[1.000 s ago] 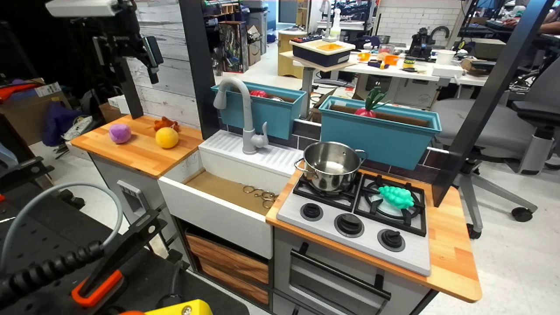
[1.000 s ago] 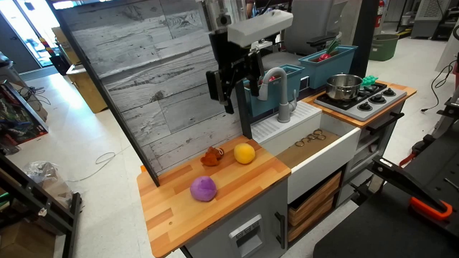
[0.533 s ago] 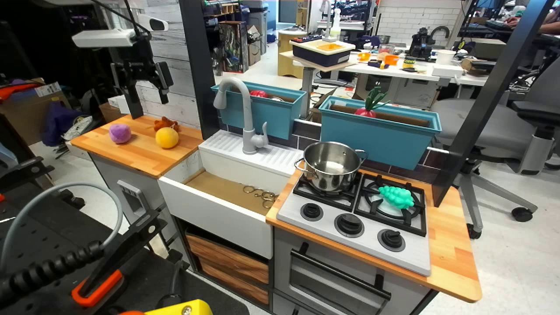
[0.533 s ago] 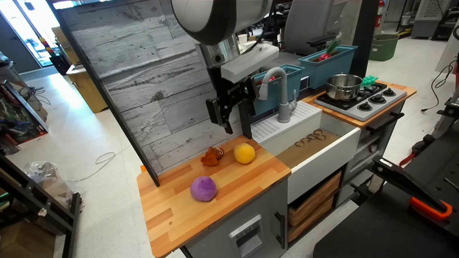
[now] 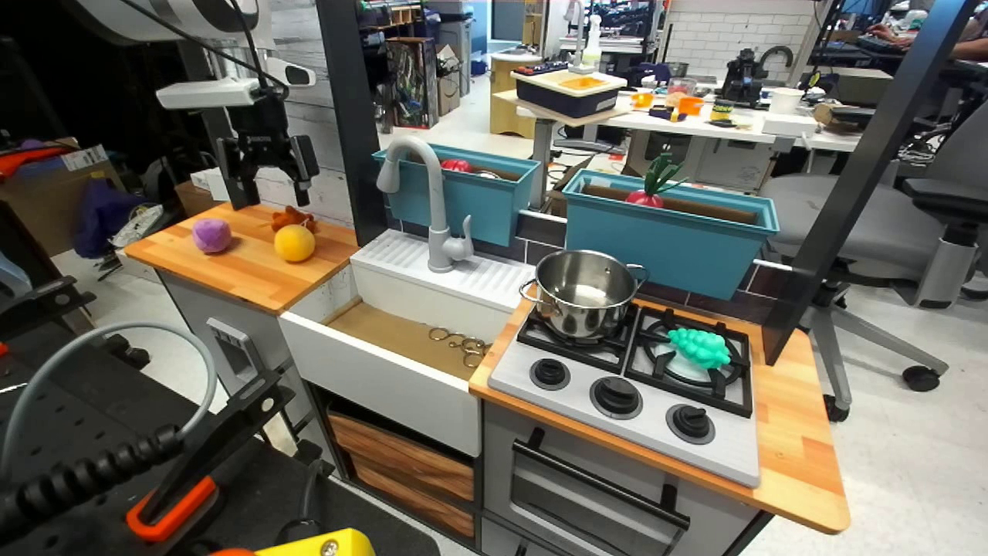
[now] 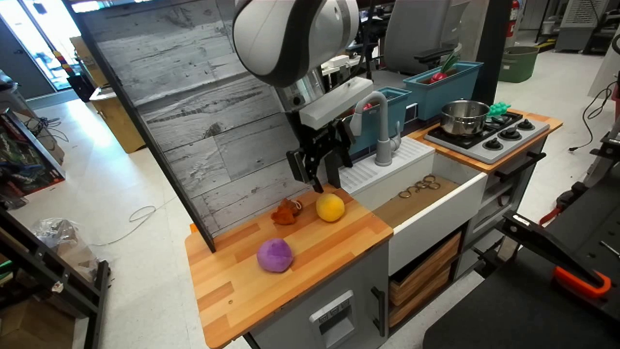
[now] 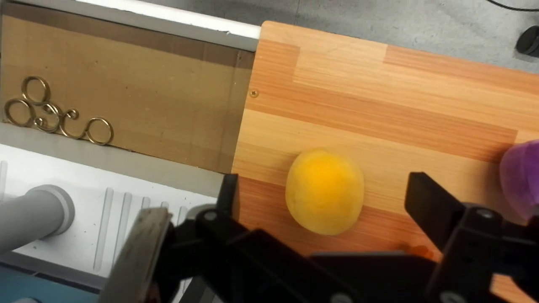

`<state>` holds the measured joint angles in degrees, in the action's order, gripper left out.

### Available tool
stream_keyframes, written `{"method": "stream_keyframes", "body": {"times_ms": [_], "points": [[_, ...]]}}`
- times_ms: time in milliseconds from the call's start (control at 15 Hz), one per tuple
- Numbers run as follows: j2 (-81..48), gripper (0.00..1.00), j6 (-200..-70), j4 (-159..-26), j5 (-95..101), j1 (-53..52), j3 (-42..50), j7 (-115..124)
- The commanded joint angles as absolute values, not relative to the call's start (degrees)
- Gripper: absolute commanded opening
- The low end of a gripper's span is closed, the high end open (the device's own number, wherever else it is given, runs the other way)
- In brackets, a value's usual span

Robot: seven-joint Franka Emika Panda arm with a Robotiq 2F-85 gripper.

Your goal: Put the yellow plushie in the pot

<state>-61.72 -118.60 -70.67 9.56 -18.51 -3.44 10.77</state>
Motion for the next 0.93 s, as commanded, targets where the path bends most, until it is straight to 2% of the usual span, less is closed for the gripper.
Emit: {"method": "stream_keyframes", "body": {"times_ms": [0,867], "points": [[-66.78,1.00,-114.03,-62.42,8.87,-19.35,-2.75,10.79],[-78.60,1.00,-107.78,-48.20,7.89,-19.56,-3.04,10.31]]}}
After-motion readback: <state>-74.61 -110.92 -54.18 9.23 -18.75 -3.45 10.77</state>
